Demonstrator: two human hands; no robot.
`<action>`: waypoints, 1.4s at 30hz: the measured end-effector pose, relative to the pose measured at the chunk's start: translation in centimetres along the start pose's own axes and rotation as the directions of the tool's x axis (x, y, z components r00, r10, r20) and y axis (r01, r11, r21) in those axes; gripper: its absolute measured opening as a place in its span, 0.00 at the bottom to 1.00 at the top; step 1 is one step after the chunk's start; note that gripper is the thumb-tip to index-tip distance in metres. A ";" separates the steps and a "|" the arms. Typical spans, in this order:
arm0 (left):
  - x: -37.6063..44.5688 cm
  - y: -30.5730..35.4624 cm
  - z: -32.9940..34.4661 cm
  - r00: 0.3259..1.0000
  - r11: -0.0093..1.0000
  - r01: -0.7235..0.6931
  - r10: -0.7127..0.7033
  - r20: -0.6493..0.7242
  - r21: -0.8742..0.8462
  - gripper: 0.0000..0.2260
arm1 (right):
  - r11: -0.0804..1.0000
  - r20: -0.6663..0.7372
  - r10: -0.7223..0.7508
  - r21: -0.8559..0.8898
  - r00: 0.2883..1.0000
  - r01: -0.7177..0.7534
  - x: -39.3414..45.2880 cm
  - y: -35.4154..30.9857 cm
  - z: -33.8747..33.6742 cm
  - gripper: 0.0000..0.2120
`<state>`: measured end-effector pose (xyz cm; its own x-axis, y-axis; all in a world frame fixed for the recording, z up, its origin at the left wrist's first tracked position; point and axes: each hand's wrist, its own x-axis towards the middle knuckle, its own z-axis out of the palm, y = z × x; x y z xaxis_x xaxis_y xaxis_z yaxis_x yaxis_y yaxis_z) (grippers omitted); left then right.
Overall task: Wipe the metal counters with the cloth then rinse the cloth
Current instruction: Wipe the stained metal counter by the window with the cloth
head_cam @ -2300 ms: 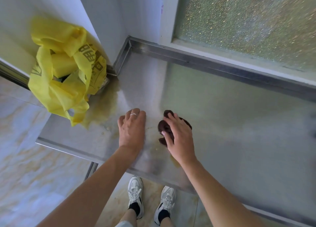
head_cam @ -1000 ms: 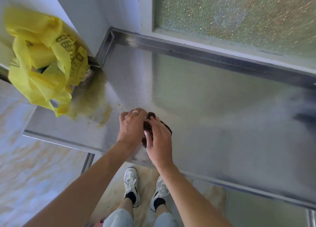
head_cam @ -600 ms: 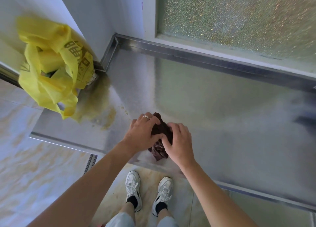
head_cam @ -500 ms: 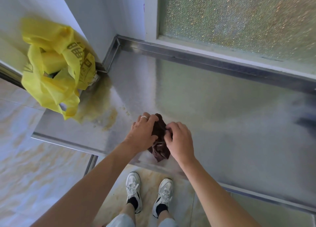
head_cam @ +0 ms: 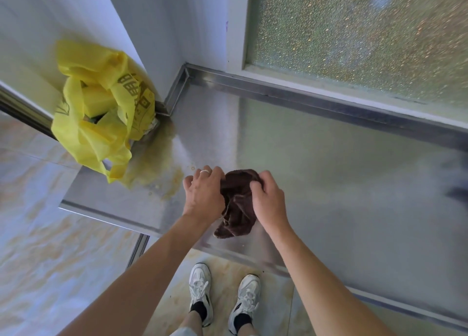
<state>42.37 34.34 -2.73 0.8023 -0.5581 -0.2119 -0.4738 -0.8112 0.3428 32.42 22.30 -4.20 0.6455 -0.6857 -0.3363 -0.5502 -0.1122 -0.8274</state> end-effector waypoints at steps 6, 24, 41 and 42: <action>0.8 0.8 -1.2 0.967 0.903 -0.105 0.190 0.167 -0.416 0.31 | 0.871 0.016 -0.022 0.491 1.000 0.012 1.2 -5.6 -0.5 0.04; 1.6 -5.1 0.1 0.954 0.964 0.266 -0.265 -0.141 -0.012 0.13 | 0.705 0.178 -0.239 -0.644 0.955 0.297 1.1 2.1 7.0 0.47; 2.5 -10.4 -0.6 0.950 0.979 0.198 -0.179 -0.258 0.053 0.07 | 0.555 0.308 -0.649 -0.434 0.696 0.710 6.2 -2.4 16.3 0.25; 2.4 -10.8 -0.7 0.949 0.979 0.195 -0.175 -0.264 0.052 0.06 | 0.564 0.297 -0.674 -0.385 0.676 0.731 5.9 -2.1 16.3 0.24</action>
<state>49.69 41.91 -6.29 0.9398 -0.3413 -0.0195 -0.3262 -0.9124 0.2473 46.04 30.22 -11.74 0.9647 -0.1746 0.1972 -0.0420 -0.8412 -0.5391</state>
